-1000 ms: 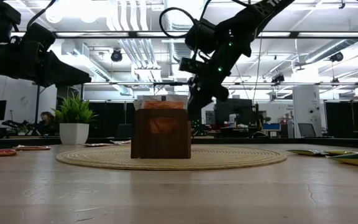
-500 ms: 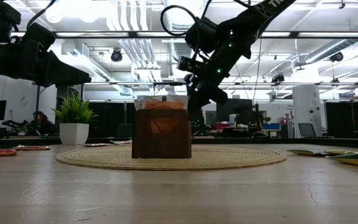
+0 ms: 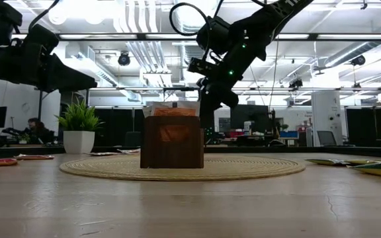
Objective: Pick & Place Tea
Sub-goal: Put the yellow tea bag into the top section of the wooden organizer
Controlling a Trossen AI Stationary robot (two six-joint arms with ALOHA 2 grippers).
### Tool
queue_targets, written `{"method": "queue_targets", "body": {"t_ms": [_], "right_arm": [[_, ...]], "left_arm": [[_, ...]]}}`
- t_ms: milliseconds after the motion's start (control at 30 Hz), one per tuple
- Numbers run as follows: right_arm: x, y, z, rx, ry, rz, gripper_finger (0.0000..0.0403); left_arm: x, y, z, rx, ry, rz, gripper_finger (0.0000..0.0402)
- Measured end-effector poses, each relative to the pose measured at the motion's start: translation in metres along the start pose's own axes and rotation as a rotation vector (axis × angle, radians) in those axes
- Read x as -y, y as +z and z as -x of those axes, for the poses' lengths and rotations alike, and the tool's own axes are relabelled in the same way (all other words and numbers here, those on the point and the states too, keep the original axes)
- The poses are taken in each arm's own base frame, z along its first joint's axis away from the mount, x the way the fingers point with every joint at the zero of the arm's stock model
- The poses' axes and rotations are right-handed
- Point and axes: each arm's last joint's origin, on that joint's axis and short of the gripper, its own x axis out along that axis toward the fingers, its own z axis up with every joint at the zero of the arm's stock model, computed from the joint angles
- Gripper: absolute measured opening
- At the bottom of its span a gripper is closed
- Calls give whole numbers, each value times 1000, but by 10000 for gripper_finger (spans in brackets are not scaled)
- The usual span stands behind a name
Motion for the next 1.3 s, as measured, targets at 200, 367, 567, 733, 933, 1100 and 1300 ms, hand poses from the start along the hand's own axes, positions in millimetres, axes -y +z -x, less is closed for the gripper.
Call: {"method": "queue_targets", "body": {"t_ms": [200,367,567,733,933,1100,1300], "right_arm": [[-4,0,1,-30,21,-16,29],[-4,4,3,-25,23,-28,77],[-6,5,8,-97,58,-68,137],[-8,1,16,-215,125,-159,169],[-15,-4,18,-259,249,-237,196],[-20,-15,23,-396,278,-318,203],[-32,-28,29,-579,277,-493,203]], "left_arm": [[0,0,0,0,0,0,202],[0,0,0,0,1,0,202],[0,0,0,0,1,0,202],[0,0,0,0,1,0,202],[0,0,0,0,0,0,202],[0,0,0,0,1,0,202],[0,0,0,0,0,0,202]]}}
